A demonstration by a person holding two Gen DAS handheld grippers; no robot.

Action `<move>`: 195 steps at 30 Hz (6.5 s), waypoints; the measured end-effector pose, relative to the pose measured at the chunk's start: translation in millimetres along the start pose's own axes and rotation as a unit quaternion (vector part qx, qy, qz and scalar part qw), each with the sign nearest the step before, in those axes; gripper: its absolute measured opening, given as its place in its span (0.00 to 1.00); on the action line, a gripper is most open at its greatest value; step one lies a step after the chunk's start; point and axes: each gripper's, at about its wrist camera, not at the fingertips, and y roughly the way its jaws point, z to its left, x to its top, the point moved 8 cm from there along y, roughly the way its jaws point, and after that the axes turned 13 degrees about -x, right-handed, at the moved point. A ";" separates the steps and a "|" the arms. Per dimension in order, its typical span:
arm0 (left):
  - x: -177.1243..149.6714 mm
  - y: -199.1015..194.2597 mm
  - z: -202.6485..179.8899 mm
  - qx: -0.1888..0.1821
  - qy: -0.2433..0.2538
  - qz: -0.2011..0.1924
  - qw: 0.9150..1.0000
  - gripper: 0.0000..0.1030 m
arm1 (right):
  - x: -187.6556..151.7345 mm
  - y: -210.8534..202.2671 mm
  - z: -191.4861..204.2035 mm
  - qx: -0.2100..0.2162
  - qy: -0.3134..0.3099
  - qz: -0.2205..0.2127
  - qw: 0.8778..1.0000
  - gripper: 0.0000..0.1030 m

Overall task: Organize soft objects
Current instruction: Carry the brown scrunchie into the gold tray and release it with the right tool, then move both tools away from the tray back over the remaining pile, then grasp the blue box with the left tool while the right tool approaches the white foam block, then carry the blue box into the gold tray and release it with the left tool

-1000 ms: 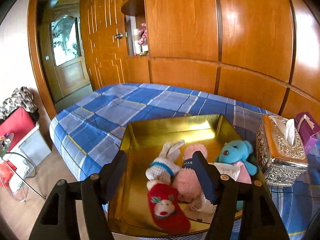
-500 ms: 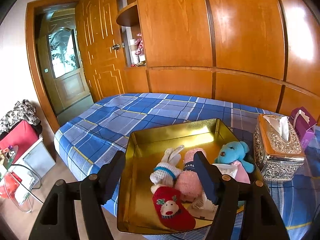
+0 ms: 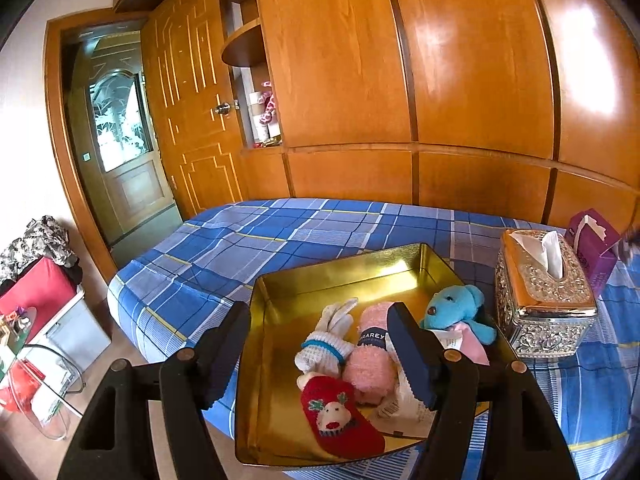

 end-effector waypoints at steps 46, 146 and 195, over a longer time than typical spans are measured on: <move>-23.1 16.5 68.3 0.024 -0.095 0.032 0.995 0.79 | -185.6 -199.0 390.6 0.367 -0.278 0.014 0.888 0.39; -75.5 70.1 -499.2 -0.423 0.177 0.305 0.835 0.80 | -219.3 32.9 -162.5 0.030 -0.186 0.222 0.957 0.53; -2.5 157.5 -523.2 -0.393 0.130 0.302 0.859 0.34 | -197.4 33.8 -132.4 -0.021 -0.160 0.211 0.964 0.50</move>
